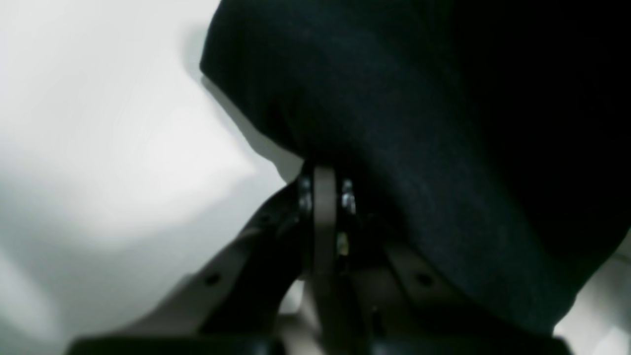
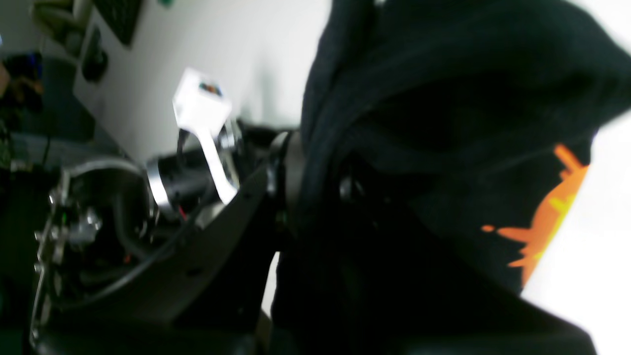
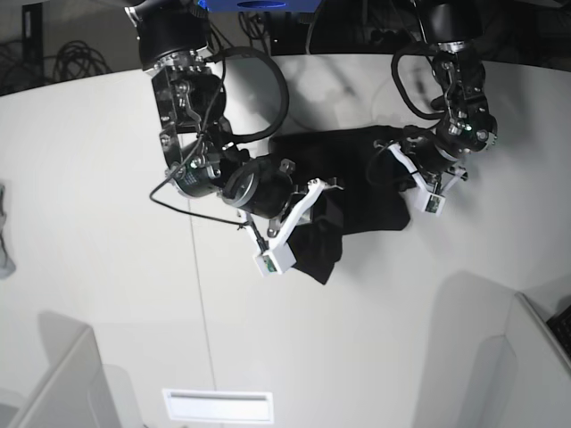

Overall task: Fold the T-shirt properly
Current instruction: 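Grasp the strip's end with the right gripper and lift it, then fold the lifted end over toward the left gripper with the right gripper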

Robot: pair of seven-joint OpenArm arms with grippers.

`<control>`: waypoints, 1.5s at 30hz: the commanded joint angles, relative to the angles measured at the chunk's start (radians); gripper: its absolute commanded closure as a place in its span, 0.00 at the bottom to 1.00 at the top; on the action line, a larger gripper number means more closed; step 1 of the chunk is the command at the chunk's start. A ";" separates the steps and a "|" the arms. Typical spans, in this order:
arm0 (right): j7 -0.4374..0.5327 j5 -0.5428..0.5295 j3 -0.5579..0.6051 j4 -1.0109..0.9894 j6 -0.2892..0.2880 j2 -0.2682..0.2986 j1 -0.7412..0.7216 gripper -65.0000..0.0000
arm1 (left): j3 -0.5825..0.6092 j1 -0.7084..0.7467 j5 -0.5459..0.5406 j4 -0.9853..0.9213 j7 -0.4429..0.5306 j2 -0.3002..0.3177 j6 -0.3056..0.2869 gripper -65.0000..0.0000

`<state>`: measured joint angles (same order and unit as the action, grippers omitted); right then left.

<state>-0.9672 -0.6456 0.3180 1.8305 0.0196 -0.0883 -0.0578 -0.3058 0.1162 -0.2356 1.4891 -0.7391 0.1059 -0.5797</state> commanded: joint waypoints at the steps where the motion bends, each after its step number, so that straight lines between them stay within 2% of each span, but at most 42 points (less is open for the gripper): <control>1: 0.021 -0.016 0.000 0.015 -0.002 -0.018 -0.021 1.00 | 0.004 0.018 0.060 -0.002 -0.087 0.004 -0.004 1.00; 7: 0.026 -0.016 0.002 -0.027 -0.002 -0.035 -0.037 1.00 | 0.004 0.032 0.061 0.055 -0.090 -0.002 -0.004 1.00; 12: 0.104 -0.015 0.080 -0.087 0.004 -0.035 -0.046 1.00 | 0.006 0.032 0.061 0.054 -0.090 -0.004 -0.004 1.00; 16: 0.161 -0.015 0.185 -0.137 0.124 -0.035 -0.064 1.00 | 0.006 0.032 0.061 0.057 -0.090 -0.004 -0.004 1.00; 18: 0.192 -0.015 0.251 -0.168 0.150 -0.035 -0.081 1.00 | 0.006 0.032 0.061 0.057 -0.090 -0.004 -0.004 1.00; 20: 0.202 -0.016 0.286 -0.197 0.153 -0.034 -0.104 1.00 | 0.006 0.044 0.061 0.060 -0.090 -0.004 -0.004 1.00; 28: 0.261 -0.016 0.292 -0.335 0.153 -0.040 -0.139 1.00 | 0.000 0.053 0.061 0.061 -0.090 0.002 -0.004 1.00; 33: 0.261 -0.016 0.358 -0.341 0.153 -0.040 -0.144 1.00 | -0.006 0.053 0.061 0.061 -0.090 0.004 -0.004 1.00; 45: 0.258 -0.021 0.361 -0.317 0.155 -0.043 -0.146 1.00 | -0.006 0.055 0.057 0.063 -0.090 -0.001 -0.004 1.00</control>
<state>-0.7288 -0.6533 0.6807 1.4944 0.1837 -0.1158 -0.1822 -0.3126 0.1616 -0.2207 1.5520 -0.7685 0.1028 -0.5835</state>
